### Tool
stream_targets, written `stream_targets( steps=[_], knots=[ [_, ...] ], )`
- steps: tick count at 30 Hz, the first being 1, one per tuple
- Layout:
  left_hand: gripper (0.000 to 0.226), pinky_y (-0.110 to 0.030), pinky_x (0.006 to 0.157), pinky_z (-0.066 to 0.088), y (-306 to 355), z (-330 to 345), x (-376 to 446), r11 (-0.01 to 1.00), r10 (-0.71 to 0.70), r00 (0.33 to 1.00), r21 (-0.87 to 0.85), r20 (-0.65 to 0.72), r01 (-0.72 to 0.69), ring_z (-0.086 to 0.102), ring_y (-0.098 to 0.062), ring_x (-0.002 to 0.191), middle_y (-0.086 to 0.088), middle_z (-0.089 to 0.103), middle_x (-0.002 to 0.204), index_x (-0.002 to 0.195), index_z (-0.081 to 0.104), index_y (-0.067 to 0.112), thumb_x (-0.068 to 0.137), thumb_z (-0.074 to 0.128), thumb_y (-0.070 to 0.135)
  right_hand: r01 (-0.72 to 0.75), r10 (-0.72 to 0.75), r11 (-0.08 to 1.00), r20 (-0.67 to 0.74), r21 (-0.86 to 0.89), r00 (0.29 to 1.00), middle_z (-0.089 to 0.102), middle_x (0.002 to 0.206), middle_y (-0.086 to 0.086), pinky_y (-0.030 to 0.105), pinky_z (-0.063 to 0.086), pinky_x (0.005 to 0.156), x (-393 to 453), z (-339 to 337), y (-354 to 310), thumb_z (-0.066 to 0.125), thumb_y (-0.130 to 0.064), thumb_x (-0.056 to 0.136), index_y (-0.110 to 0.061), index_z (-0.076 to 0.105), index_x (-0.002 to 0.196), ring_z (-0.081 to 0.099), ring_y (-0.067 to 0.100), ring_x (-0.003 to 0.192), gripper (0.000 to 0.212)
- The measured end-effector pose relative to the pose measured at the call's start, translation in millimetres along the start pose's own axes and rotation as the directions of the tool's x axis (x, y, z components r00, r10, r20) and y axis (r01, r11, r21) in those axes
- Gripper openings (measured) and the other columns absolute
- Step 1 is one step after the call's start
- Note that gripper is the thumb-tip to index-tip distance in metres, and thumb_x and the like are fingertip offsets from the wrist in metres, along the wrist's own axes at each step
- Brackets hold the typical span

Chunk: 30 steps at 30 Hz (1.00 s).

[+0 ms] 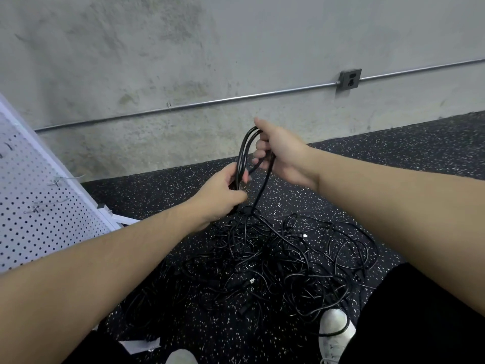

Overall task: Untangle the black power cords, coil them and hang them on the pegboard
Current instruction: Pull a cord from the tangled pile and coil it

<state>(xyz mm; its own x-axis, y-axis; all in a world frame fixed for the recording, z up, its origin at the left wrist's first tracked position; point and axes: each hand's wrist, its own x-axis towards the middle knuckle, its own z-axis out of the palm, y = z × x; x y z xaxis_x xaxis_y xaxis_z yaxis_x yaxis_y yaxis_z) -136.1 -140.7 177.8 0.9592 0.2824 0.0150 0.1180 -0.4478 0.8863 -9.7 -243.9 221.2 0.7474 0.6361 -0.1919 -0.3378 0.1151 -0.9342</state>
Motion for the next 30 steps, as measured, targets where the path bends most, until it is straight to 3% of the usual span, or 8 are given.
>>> stream_targets(
  steps=[5,9,11,15,19,21,25,30],
  knots=[
    [0.033,-0.029,0.097,0.045,6,2,-1,0.978,-0.067,0.992,-0.19,0.106,0.086,0.067,-0.012,0.115,-0.001,0.074,0.119,0.08,0.054,0.017,0.09,0.047,-0.014,-0.032,0.027,0.984,0.028,0.176,0.999,0.021,0.047,-0.009,0.019,0.012,0.034,1,8,-5,0.044,-0.036,0.107,-0.025,0.028,0.066,0.015,0.007,0.038,0.046],
    [0.035,-0.047,0.096,0.054,8,0,-6,0.908,-0.112,0.947,-0.356,0.3,0.22,0.075,-0.034,0.083,-0.01,0.067,0.083,0.086,0.064,0.008,0.095,0.036,-0.011,-0.058,0.048,0.982,0.061,0.177,0.997,0.018,0.049,-0.009,0.018,0.01,0.033,2,5,-5,0.041,-0.037,0.108,-0.025,0.026,0.064,0.013,0.006,0.037,0.048],
    [0.035,-0.054,0.095,0.057,9,-2,-6,0.882,-0.121,0.936,-0.395,0.332,0.255,0.066,-0.025,0.066,-0.005,0.058,0.079,0.099,0.07,0.009,0.099,0.039,-0.006,-0.061,0.051,0.984,0.063,0.168,0.997,0.016,0.05,-0.009,0.018,0.009,0.035,3,3,-6,0.04,-0.037,0.109,-0.026,0.025,0.063,0.012,0.006,0.038,0.049],
    [0.032,-0.041,0.071,0.061,10,-3,-6,0.896,-0.112,0.931,-0.371,0.347,0.246,0.047,-0.014,0.057,0.001,0.051,0.079,0.119,0.073,0.018,0.104,0.048,0.006,-0.067,0.064,0.99,0.023,0.12,0.998,0.023,0.051,-0.008,0.019,0.021,0.038,2,-1,-4,0.039,-0.042,0.108,-0.025,0.031,0.063,0.021,0.008,0.041,0.049],
    [0.036,-0.036,0.068,0.06,8,-3,-6,0.913,-0.112,0.972,-0.364,0.208,0.183,0.044,-0.011,0.057,0.003,0.049,0.072,0.123,0.073,0.028,0.105,0.05,0.008,-0.08,0.08,0.997,0.018,-0.01,0.997,0.06,0.072,-0.001,0.034,0.05,0.074,0,-9,1,0.019,-0.053,0.107,-0.018,0.059,0.089,0.057,0.016,0.067,0.056],
    [0.036,-0.033,0.065,0.059,11,-2,-4,0.89,-0.094,0.985,-0.431,0.144,0.148,0.045,-0.01,0.057,0.008,0.053,0.066,0.127,0.071,0.027,0.106,0.049,0.009,-0.071,0.094,0.976,0.104,-0.204,0.99,0.071,0.091,0.001,0.041,0.05,0.093,0,-14,7,0.021,-0.037,0.106,-0.019,0.064,0.104,0.065,0.021,0.091,0.047],
    [0.03,-0.027,0.055,0.049,16,1,-2,0.866,-0.107,0.994,-0.491,0.016,0.101,0.046,-0.008,0.058,0.015,0.067,0.066,0.121,0.07,0.021,0.106,0.047,0.008,-0.05,0.255,0.81,0.275,-0.585,0.927,0.076,0.114,0.001,0.049,0.044,0.106,0,-24,23,0.023,-0.026,0.104,-0.033,0.064,0.125,0.063,0.023,0.12,0.046],
    [0.034,-0.026,0.056,0.047,17,-4,4,0.799,-0.134,0.989,-0.597,-0.056,0.074,0.045,-0.007,0.055,0.005,0.047,0.075,0.124,0.071,0.025,0.106,0.046,0.01,0.0,0.344,0.668,0.308,-0.744,0.887,0.073,0.121,0.0,0.059,0.032,0.114,-5,-33,18,0.026,-0.012,0.103,-0.024,0.049,0.145,0.064,0.018,0.119,0.05]
  ],
)
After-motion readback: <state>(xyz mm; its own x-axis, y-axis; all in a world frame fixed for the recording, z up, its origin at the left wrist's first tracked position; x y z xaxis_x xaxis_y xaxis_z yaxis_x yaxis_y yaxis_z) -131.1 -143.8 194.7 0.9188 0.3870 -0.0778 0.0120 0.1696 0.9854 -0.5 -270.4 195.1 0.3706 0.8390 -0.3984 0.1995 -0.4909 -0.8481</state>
